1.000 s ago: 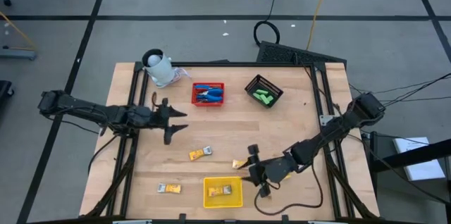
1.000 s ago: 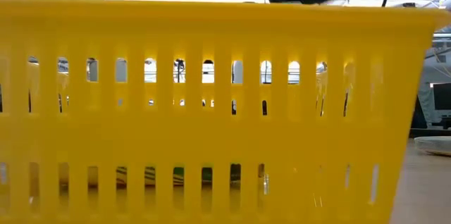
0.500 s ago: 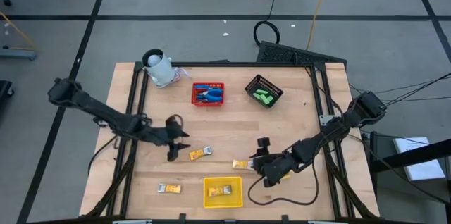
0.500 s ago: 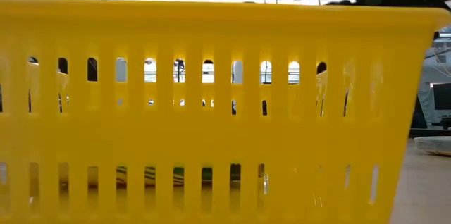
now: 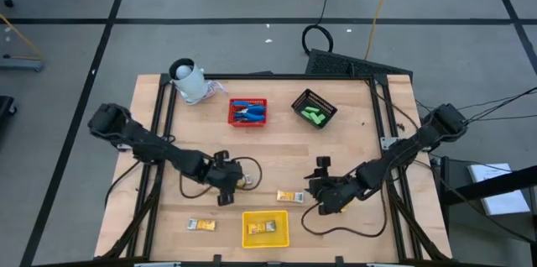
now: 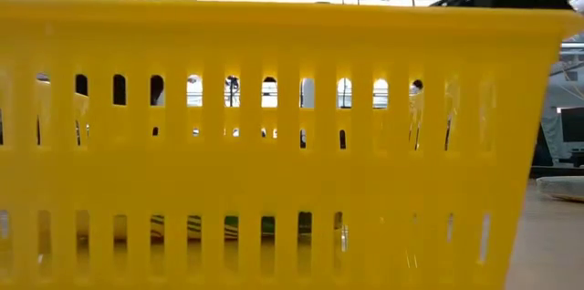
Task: Pick & Place School Supplies
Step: Put the yellow crayon box into the yellow bin
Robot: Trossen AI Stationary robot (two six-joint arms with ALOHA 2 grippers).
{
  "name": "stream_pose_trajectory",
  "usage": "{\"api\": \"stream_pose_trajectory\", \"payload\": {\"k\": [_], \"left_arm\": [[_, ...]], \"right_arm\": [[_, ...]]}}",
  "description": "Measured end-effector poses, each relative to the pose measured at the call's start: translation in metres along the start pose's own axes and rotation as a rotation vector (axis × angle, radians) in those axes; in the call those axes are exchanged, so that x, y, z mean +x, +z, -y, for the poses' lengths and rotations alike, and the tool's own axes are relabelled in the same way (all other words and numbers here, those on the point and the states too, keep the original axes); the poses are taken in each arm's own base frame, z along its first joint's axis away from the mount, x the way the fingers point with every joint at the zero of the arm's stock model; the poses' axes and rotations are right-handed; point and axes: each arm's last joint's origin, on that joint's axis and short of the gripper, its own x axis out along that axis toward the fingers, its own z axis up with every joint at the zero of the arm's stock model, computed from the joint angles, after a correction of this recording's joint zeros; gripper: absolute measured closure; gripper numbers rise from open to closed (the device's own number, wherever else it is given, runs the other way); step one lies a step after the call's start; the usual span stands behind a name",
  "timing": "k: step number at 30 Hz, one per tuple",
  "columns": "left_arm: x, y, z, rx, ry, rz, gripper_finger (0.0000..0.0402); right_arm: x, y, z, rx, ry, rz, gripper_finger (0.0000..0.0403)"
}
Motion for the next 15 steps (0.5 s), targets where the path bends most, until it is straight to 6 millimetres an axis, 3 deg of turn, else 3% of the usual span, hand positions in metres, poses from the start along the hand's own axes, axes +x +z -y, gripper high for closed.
{"api": "stream_pose_trajectory", "payload": {"k": [9, 15], "left_arm": [[0.032, -0.004, -0.003, -0.042, 0.032, -0.162, 0.0176], [0.037, -0.004, -0.003, -0.036, 0.055, -0.153, 0.0181]], "right_arm": [[-0.016, -0.009, 0.010, 0.040, 0.014, 0.050, 0.0243], [-0.013, -0.020, 0.011, 0.065, 0.020, 0.067, 0.0243]]}}
